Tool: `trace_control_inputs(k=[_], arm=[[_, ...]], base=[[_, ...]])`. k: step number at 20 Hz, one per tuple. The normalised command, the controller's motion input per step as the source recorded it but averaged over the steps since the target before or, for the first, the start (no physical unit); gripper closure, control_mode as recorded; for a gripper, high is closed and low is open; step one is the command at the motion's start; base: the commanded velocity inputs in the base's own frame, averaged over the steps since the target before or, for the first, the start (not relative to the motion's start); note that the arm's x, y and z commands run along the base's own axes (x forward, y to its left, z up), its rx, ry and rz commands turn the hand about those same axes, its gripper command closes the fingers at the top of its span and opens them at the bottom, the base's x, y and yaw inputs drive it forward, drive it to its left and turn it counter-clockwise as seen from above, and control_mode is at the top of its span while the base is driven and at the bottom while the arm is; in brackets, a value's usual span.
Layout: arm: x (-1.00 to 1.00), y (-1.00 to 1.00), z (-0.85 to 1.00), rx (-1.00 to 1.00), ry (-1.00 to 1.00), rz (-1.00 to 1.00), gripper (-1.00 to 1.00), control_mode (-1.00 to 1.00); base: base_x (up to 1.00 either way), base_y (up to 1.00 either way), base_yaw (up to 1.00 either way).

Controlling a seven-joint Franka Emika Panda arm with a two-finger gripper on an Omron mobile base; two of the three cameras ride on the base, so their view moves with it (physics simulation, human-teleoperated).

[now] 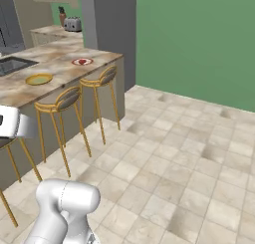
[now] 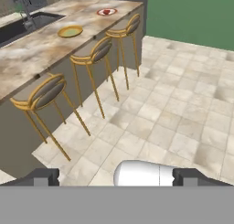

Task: Transport the steak and tomato to the fridge. Place the steak on the rack containing meat and place the tomato on the rack containing the vegetable, ensuring meats and vegetables are on different racks.

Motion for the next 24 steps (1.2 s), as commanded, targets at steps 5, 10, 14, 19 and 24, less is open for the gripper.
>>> trace_control_inputs(k=[5, 10, 14, 19, 24], arm=[[0.00, 0.00, 0.00, 0.00, 0.00, 0.00, -1.00, 1.00], [0.00, 0.00, 0.00, 0.00, 0.00, 0.00, -1.00, 1.00], [0.00, 0.00, 0.00, 0.00, 0.00, 0.00, -1.00, 1.00], [0.00, 0.00, 0.00, 0.00, 0.00, 0.00, -1.00, 1.00], [0.00, 0.00, 0.00, 0.00, 0.00, 0.00, -1.00, 1.00]], base=[[1.00, -0.82, 0.44], [1.00, -0.79, 0.44], [1.00, -0.76, 0.51], [0.47, -0.66, 0.67], [0.03, -0.75, 0.69]])
